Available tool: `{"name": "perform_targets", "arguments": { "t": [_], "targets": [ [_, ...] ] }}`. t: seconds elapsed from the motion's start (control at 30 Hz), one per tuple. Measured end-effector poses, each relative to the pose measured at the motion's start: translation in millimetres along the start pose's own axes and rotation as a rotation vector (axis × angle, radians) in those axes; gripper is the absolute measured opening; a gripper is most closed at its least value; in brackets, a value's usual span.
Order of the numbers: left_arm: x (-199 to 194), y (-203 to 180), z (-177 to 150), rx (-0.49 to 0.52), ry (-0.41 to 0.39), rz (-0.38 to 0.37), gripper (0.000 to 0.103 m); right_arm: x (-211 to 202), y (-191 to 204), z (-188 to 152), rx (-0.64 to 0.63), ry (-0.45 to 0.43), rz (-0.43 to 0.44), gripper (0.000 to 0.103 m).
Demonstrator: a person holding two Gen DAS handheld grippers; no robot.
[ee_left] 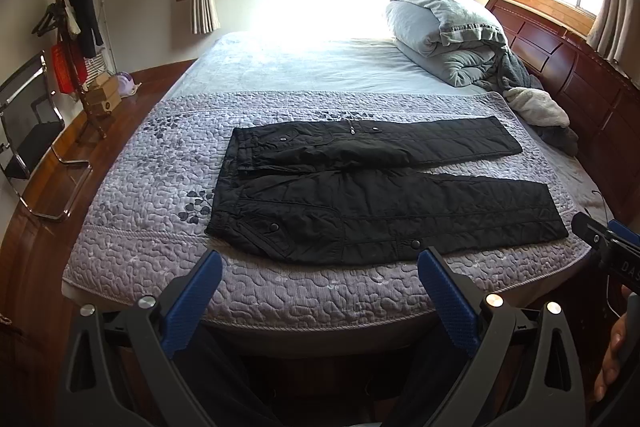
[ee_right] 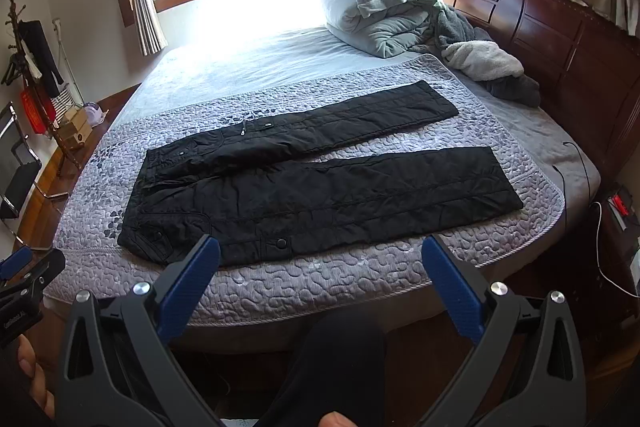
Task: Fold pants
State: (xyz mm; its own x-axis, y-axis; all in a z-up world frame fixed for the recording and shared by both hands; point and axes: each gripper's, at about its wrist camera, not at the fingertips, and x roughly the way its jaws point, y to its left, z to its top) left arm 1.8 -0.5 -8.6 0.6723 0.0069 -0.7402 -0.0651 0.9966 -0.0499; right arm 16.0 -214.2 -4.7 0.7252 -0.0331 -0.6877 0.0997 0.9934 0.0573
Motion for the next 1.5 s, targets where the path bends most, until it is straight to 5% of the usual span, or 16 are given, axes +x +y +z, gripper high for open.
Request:
{"name": "perform_targets", "arguments": {
  "t": [0.33,0.5,0.57,0.7,0.77,0.87,0.93,1.03,1.13,1.2,1.27,1.37,1.43,1.5],
  "targets": [
    [5.0,5.3,-0.6,0.008,0.008,-0.011,0.099,5.9,-2.1,-0.9,-0.004,0.007,-0.002,0.101],
    [42.8,34.3,-7.7,-0.06,0.095,-0.289,0.099,35.6,-19.4,0.8,0.012,-0.004,0.108,0.101],
    [66.4,54.7,-10.7,-0.1,0.122,-0.32,0.099,56.8,-34.5,0.8,0.036,0.008,0.108,0.101],
    [125.6,94.3,-13.5,-0.121,0.223,-0.216,0.099,107.3,-69.5,-3.3,0.091,0.096,0.117,0.101],
    [164.8,124.8,-15.2,-0.215,0.33,-0.258,0.099,133.6,-90.3,-8.4,0.157,0.16,0.153,0.101],
    [216.9,170.3,-20.3,-0.353,0.379,-0.211,0.099,162.6,-114.0,-19.1,0.232,0.204,0.177,0.101],
    [254.3,197.9,-26.5,-0.501,0.429,-0.269,0.099,177.1,-125.0,-25.3,0.266,0.216,0.184,0.101],
    [290.1,225.2,-33.1,-0.669,0.448,-0.26,0.099,200.4,-142.6,-34.3,0.309,0.245,0.195,0.101],
    [309.8,226.4,-27.9,-0.656,0.44,-0.236,0.097,223.8,-168.9,-42.8,0.393,0.281,0.222,0.101],
    [320.8,225.1,-27.8,-0.664,0.456,-0.206,0.092,237.4,-188.4,-47.5,0.435,0.293,0.226,0.101],
    [330.2,224.8,-28.8,-0.687,0.485,-0.184,0.07,249.1,-210.4,-51.2,0.502,0.304,0.255,0.101],
    [331.7,223.1,-30.8,-0.693,0.483,-0.14,0.06,263.1,-253.2,-54.6,0.609,0.283,0.28,0.101],
    [331.8,222.5,-33.3,-0.706,0.464,-0.14,0.051,270.9,-291.0,-57.0,0.709,0.258,0.288,0.092],
    [329.1,222.5,-38.8,-0.723,0.447,-0.158,0.041,279.7,-329.9,-59.7,0.804,0.242,0.286,0.045]
  ]
}}
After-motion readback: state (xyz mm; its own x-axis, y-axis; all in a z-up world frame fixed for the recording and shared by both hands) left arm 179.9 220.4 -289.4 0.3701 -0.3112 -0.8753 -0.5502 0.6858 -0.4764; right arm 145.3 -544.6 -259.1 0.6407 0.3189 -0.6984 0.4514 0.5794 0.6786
